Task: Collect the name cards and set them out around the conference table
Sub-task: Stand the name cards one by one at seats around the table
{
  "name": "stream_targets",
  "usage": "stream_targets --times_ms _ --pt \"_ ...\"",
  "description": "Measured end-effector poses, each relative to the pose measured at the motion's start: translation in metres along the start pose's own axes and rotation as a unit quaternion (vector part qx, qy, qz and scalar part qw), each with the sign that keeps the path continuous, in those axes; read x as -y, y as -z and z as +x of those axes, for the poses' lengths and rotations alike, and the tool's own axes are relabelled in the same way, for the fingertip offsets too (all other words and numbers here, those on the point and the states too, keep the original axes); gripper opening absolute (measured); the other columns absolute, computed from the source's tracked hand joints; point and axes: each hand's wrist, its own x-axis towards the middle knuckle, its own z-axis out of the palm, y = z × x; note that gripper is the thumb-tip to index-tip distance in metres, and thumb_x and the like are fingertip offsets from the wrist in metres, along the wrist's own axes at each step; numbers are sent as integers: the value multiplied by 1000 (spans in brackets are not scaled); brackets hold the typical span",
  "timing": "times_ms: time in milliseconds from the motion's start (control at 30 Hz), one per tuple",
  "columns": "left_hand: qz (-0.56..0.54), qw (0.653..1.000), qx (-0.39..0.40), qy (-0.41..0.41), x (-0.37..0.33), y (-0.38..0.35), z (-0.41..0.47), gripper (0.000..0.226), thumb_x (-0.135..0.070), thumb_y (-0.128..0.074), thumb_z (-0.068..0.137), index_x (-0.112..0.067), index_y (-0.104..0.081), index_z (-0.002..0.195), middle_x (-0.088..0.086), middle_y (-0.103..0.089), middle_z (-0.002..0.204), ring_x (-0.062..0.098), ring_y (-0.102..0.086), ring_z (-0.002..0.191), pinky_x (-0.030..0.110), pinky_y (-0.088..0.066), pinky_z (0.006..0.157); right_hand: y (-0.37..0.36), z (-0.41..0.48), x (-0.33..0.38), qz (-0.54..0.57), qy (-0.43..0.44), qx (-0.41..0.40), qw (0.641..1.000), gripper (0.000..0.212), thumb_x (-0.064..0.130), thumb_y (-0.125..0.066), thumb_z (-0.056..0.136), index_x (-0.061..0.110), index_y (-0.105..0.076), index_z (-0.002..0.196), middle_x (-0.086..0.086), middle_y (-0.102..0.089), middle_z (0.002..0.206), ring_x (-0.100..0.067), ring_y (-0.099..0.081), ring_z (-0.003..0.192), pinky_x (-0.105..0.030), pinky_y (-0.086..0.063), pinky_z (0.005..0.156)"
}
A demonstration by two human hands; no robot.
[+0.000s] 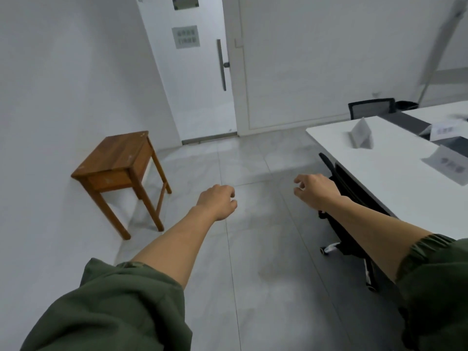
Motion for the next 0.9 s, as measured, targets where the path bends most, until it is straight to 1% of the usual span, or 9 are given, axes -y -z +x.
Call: stream_targets --times_ms 133,300,367,467,600,700,800,900 --pt "-8 1000 0 -3 10 10 92 37 -37 -49 91 -21 -58 124 6 -61 124 26 -59 106 34 -45 81 11 100 -11 -7 -8 4 1000 41 38 -52 95 22 -55 132 -6 -65 122 -28 -60 110 -36 -50 88" --pt "-12 1000 1 -12 28 17 209 36 -35 -48 93 -20 -58 124 5 -61 123 25 -59 104 33 -45 79 12 215 -22 -16 -10 -7 1000 39 38 -53 94 23 -57 129 -4 -66 120 -28 -61 108 -35 -48 83" --pt "-17 1000 7 -22 36 10 268 36 -35 -48 93 -20 -58 124 5 -61 122 25 -59 104 32 -43 77 3 268 -30 -15 -23 -5 1000 39 38 -54 93 23 -57 130 -4 -67 119 -28 -61 108 -35 -48 84" --pt "-25 999 21 -37 42 2 328 35 -36 -48 93 -21 -58 124 5 -62 119 25 -59 104 32 -43 78 -10 321 -41 -16 -40 4 999 40 38 -53 94 22 -56 131 -5 -66 121 -28 -60 109 -36 -50 87" --pt "-26 996 39 -77 50 -4 424 34 -35 -49 93 -21 -58 122 6 -62 118 25 -59 105 32 -43 78 -19 397 -60 -15 -90 5 996 41 39 -52 94 23 -55 132 -3 -65 121 -27 -59 111 -37 -49 91" --pt "-12 993 52 -108 48 1 494 31 -32 -49 93 -20 -60 119 7 -62 118 27 -59 104 32 -44 79 -16 442 -75 -3 -128 -5 992 41 40 -52 94 24 -54 132 -2 -65 124 -27 -59 111 -35 -47 91" --pt "-23 985 69 -154 23 2 561 30 -30 -48 92 -17 -63 115 8 -64 114 28 -60 101 33 -47 81 -11 474 -103 3 -168 -11 986 41 39 -53 93 25 -55 131 -2 -65 124 -25 -59 111 -33 -45 91" --pt "-32 975 91 -202 -10 -8 611 32 -31 -48 92 -17 -62 117 10 -65 113 29 -59 103 34 -47 83 -9 495 -140 -3 -220 -15 975 39 38 -55 91 26 -57 129 -1 -65 122 -24 -59 109 -32 -44 86"
